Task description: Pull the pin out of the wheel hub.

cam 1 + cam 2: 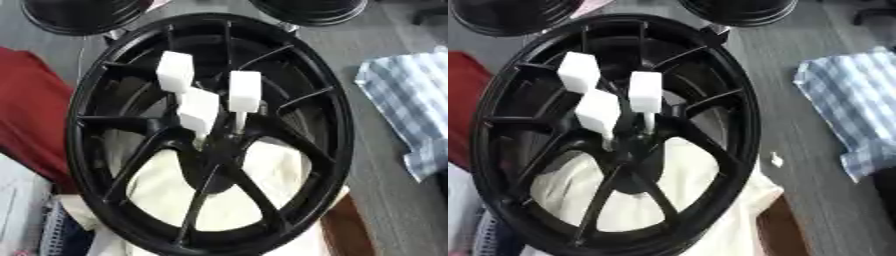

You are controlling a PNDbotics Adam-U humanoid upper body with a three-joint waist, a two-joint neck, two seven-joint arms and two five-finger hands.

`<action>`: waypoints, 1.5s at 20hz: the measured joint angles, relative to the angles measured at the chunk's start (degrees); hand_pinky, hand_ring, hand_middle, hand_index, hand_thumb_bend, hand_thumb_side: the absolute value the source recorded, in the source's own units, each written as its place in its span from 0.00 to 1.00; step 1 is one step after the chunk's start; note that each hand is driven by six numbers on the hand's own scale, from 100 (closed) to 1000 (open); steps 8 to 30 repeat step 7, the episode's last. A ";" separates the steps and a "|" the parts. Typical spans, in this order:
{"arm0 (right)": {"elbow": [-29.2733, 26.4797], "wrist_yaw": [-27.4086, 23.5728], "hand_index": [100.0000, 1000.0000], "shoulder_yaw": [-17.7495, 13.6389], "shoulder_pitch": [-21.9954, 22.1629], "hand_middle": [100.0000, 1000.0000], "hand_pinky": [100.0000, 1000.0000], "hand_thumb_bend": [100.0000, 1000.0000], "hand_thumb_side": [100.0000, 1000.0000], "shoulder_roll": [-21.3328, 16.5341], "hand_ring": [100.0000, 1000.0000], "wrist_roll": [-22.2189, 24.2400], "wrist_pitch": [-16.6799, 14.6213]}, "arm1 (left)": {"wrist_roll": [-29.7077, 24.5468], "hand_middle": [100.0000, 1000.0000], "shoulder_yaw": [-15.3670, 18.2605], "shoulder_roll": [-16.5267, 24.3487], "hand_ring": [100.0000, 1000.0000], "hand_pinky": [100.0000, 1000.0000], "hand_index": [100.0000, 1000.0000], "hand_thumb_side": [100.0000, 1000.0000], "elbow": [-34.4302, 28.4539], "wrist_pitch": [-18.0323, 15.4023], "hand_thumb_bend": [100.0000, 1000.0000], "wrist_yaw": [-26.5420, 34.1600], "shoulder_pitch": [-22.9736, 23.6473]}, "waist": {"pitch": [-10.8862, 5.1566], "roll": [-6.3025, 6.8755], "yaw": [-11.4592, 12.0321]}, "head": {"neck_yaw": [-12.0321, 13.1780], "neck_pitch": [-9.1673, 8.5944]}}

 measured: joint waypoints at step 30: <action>-10.22 -6.22 0.77 9.08 -6.09 0.65 1.00 0.00 0.51 2.07 1.00 -1.67 -5.59 | -1.15 0.52 -1.02 -0.54 0.50 0.60 0.67 0.55 -0.05 -0.05 0.00 1.01 -1.44 | 0.01 -0.52 1.39 | -1.18 0.65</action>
